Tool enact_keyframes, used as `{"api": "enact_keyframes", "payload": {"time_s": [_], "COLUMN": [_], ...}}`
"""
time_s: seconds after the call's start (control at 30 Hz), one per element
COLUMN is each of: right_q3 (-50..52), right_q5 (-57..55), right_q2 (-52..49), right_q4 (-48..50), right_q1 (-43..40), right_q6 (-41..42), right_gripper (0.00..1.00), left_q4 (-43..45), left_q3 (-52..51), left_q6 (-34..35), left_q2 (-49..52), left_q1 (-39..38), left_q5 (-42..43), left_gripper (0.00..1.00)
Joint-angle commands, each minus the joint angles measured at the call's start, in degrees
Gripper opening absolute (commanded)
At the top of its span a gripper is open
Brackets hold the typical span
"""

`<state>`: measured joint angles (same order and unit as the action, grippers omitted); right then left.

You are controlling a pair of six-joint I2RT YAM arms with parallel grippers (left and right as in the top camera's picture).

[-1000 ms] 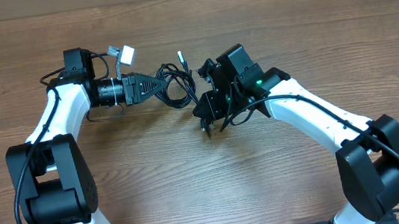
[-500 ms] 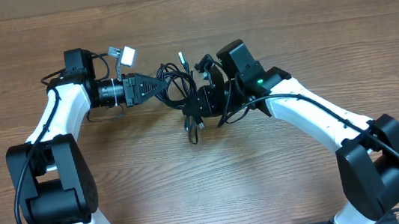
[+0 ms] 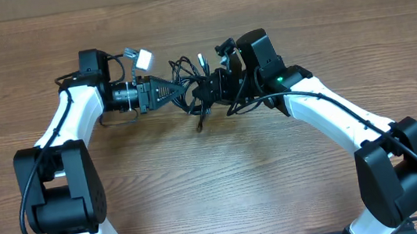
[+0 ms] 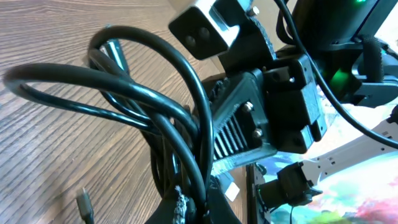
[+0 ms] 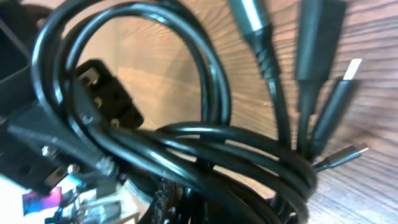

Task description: Untangle cables

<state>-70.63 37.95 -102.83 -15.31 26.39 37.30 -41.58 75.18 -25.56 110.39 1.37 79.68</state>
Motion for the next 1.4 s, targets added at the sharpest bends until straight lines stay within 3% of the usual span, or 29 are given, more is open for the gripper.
{"api": "enact_keyframes", "payload": {"time_s": [0.0, 0.23, 0.3, 0.37, 0.5, 0.63, 0.67, 0.7, 0.97, 1.03, 1.23, 1.37], "right_q3": [0.1, 0.2, 0.2, 0.2, 0.2, 0.2, 0.2, 0.2, 0.2, 0.2, 0.2, 0.2], "right_q5": [-8.5, -18.3, -19.1, -19.1, -22.0, -26.7, -27.0, -27.0, -29.4, -29.6, -29.6, -29.6], "right_q2": [0.0, 0.0, 0.0, 0.0, 0.0, 0.0, 0.0, 0.0, 0.0, 0.0, 0.0, 0.0], "right_q4": [0.4, -2.8, -2.8, -2.8, -5.4, -12.0, -12.9, -13.6, -17.7, -19.6, -26.2, -28.9], "right_q1": [0.2, 2.3, 3.2, 4.0, 4.6, 4.6, 4.6, 4.6, 4.0, 2.8, -2.9, -4.8], "right_q6": [0.3, 0.2, 0.2, 0.2, 0.2, 0.1, -0.1, -0.3, -1.5, -1.5, -1.8, -1.8], "right_gripper": [0.04, 0.09, 0.18, 0.37, 0.48, 0.53, 0.53, 0.53, 0.58, 0.59, 0.67, 0.79], "left_q4": [-0.4, -0.4, -0.4, -0.3, -0.5, -1.6, -1.7, -1.7, -1.9, -3.1, -5.3, -5.6], "left_q3": [1.0, 1.0, 1.0, 1.0, 1.0, 1.0, 1.0, 1.0, 4.0, 5.6, 8.9, 6.9], "left_q6": [-1.6, -1.4, -1.4, -1.2, 1.1, 7.3, 8.9, 10.5, 17.7, 21.0, 35.8, 38.5], "left_q2": [-1.7, -1.7, -1.7, -1.7, -1.7, -1.7, -1.7, -1.7, -1.8, -1.8, -1.7, -1.7], "left_q1": [-0.8, -2.1, -2.9, -3.4, -4.1, -4.3, -4.3, -4.3, -4.5, -4.5, -4.5, -4.8], "left_q5": [1.2, -0.4, -2.3, -3.9, -7.1, -17.9, -19.8, -20.9, -22.6, -28.0, -54.7, -61.3], "left_gripper": [0.04, 0.05, 0.05, 0.05, 0.1, 0.41, 0.63, 0.98, 1.0, 1.0, 1.0, 0.9]}}
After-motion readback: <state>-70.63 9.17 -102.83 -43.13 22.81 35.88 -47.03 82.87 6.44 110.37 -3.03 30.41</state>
